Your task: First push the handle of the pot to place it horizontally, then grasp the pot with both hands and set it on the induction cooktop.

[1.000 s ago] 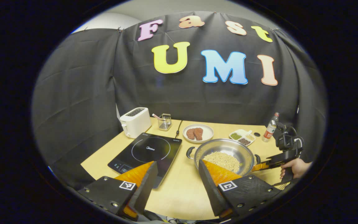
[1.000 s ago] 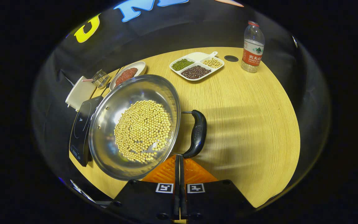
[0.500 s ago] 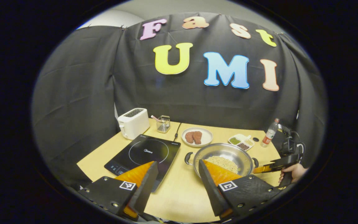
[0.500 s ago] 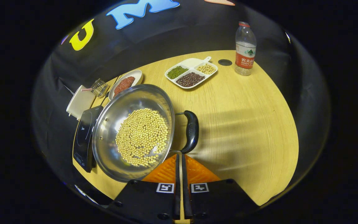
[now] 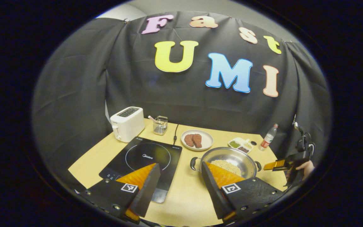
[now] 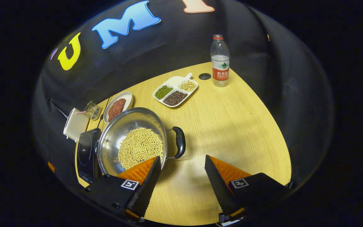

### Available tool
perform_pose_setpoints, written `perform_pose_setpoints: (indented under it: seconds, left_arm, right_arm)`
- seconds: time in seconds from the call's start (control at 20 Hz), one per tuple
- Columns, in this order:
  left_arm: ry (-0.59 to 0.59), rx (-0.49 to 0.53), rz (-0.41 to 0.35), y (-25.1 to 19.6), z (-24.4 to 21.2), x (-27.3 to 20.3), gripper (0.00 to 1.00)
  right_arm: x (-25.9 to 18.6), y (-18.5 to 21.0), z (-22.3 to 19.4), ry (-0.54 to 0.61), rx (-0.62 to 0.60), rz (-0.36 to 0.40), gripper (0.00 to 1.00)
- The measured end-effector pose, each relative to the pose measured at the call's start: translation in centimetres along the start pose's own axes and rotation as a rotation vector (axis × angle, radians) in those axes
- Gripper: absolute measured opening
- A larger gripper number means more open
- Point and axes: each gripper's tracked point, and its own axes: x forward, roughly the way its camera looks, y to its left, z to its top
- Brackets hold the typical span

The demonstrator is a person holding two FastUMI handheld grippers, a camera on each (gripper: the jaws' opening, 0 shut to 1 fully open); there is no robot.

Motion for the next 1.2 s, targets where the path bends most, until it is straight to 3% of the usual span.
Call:
perform_pose_setpoints:
  seconds: [0.05, 0.3, 0.5, 0.8, 0.9, 1.2]
  left_arm:
    - [0.002, -0.007, -0.019, 0.8, 0.0, 0.5, 0.77]
    - [0.033, -0.046, -0.153, 4.0, -0.6, 3.2, 0.81]
    - [0.072, 0.016, -0.261, 6.1, -1.4, 5.3, 0.77]
    - [0.175, 0.018, -0.38, 3.9, -2.6, 9.9, 0.81]
    - [0.224, 0.002, -0.4, 2.2, -3.3, 11.5, 0.81]
    - [0.338, -0.032, -0.358, -1.1, -6.2, 16.6, 0.81]
  right_arm:
    - [-0.5, 0.5, 0.0, -0.014, -0.006, -0.016, 0.99]
    - [-3.4, 3.0, 0.6, -0.076, -0.01, -0.081, 0.98]
    - [-5.1, 4.6, 1.3, -0.128, 0.01, -0.125, 0.98]
    - [-4.9, 6.1, 0.9, -0.129, -0.018, -0.13, 0.98]
    - [-4.2, 5.6, 1.3, -0.129, -0.054, -0.136, 0.98]
    - [-0.4, 4.1, 2.7, -0.088, -0.096, -0.104, 0.98]
